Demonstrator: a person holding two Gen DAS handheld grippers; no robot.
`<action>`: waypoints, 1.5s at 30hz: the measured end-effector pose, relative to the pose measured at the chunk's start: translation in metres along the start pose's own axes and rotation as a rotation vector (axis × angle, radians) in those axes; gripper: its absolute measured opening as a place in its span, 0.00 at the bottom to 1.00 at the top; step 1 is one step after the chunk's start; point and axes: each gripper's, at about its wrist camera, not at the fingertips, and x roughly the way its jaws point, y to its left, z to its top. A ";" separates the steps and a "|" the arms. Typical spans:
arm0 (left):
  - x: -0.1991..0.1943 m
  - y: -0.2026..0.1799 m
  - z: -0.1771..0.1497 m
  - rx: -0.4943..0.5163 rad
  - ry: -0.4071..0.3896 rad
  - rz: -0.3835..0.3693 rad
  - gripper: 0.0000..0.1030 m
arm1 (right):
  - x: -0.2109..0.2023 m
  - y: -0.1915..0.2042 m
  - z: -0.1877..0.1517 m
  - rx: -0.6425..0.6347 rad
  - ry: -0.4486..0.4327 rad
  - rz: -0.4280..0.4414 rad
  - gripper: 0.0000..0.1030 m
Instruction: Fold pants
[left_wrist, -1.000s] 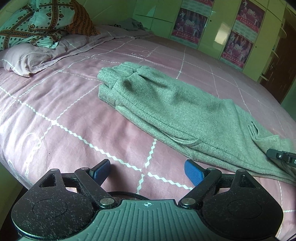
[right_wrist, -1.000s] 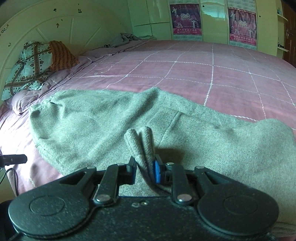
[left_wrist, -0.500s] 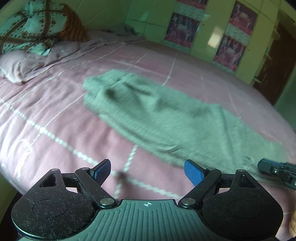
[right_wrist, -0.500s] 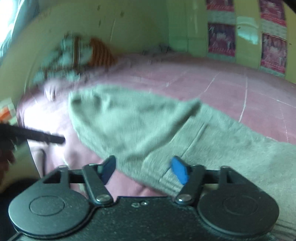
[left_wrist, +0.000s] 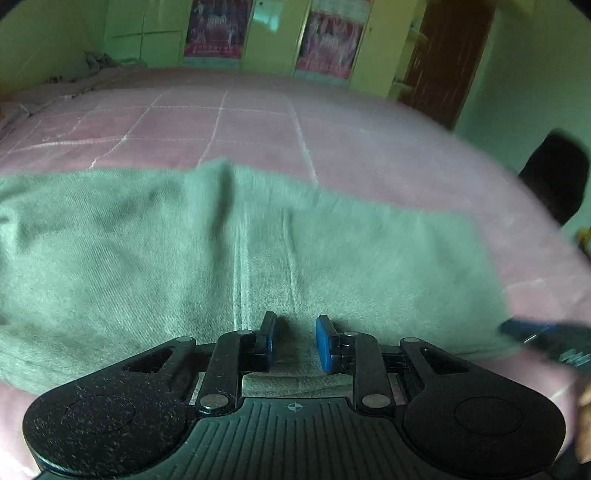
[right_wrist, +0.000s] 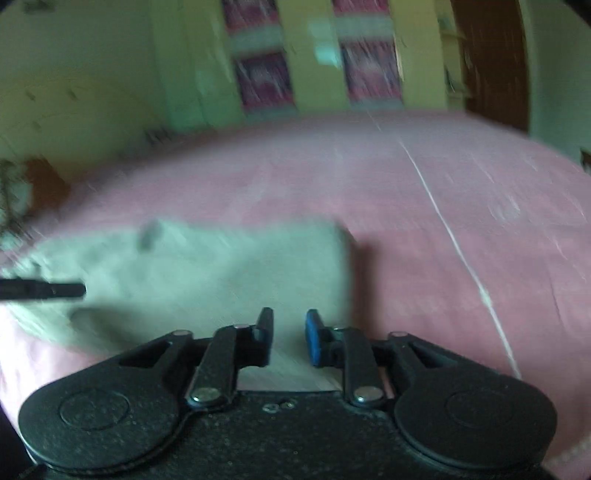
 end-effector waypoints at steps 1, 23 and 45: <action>0.000 -0.002 0.006 0.010 0.005 0.005 0.24 | 0.010 -0.005 -0.005 -0.001 0.049 0.011 0.18; -0.014 -0.019 -0.009 0.185 -0.039 0.101 0.33 | 0.029 0.001 0.005 -0.160 0.051 0.040 0.23; -0.056 0.340 -0.048 -0.967 -0.352 -0.159 0.88 | -0.029 -0.077 -0.006 0.057 -0.100 -0.152 0.63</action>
